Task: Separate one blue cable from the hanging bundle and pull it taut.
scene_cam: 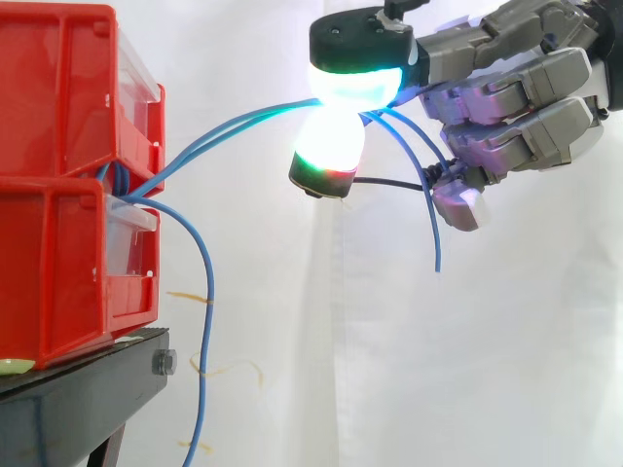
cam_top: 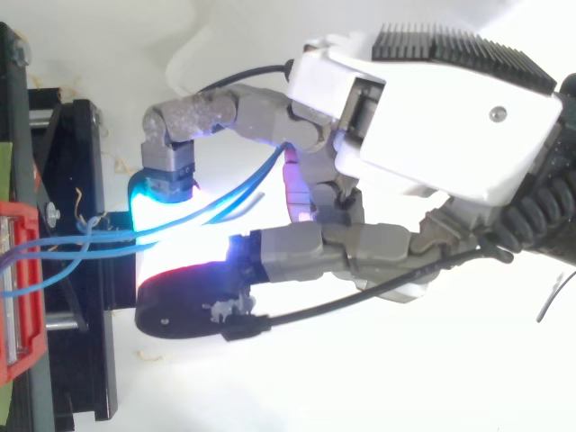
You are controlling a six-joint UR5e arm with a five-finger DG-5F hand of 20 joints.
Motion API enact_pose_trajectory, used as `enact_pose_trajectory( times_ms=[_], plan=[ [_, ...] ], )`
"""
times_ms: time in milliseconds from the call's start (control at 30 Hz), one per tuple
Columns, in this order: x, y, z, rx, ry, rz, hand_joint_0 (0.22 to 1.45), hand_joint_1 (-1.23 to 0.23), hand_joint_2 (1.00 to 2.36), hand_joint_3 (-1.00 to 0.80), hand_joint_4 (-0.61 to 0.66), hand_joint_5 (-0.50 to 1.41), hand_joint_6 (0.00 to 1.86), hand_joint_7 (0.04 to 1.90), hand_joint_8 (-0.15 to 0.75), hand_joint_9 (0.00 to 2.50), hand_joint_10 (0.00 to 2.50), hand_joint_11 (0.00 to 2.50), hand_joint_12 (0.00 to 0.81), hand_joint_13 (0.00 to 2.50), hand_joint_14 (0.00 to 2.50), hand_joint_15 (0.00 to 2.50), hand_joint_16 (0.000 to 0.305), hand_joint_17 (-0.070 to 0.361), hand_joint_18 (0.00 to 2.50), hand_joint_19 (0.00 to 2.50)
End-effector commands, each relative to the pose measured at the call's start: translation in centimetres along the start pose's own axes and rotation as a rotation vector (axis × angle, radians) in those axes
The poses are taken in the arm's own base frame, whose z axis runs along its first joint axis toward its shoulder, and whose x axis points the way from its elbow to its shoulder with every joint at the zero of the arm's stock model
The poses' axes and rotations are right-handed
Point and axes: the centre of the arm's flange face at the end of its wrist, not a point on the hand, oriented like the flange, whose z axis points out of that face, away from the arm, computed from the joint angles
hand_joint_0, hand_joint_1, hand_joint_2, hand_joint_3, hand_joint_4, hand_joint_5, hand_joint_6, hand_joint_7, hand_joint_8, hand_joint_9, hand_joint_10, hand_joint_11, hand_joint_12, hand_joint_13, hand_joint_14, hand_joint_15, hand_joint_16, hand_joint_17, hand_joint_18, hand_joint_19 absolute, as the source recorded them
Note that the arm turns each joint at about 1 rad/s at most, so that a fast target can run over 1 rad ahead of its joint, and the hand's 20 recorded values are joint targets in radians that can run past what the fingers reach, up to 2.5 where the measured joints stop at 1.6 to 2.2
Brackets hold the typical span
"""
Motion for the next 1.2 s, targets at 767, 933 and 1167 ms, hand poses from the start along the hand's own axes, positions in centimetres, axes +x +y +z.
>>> enact_pose_trajectory(
  times_ms=[767, 933, 1167],
  plan=[
    [0.15, 0.01, 0.01, -0.002, 0.001, -0.011, 0.65, -0.35, 1.0, -0.5, 0.08, 0.14, 0.5, 1.19, 0.008, 2.42, 0.04, 1.04, 0.351, 1.93, 0.03, 1.06, 0.043, 0.096, 1.18, 0.76],
    [-0.02, 0.03, -0.01, -0.001, -0.001, -0.011, 0.72, -0.55, 1.0, -0.46, 0.09, 0.14, 0.5, 1.19, 0.013, 2.43, 0.04, 1.05, 0.349, 1.94, 0.03, 1.06, 0.042, 0.095, 1.19, 0.76],
    [0.11, 0.01, -0.05, -0.001, 0.001, -0.012, 0.74, -0.64, 1.02, -0.27, 0.07, 0.14, 0.5, 1.2, 0.088, 2.4, 0.04, 1.04, 0.359, 1.92, 0.03, 1.05, 0.043, 0.096, 1.17, 0.77]
  ],
)
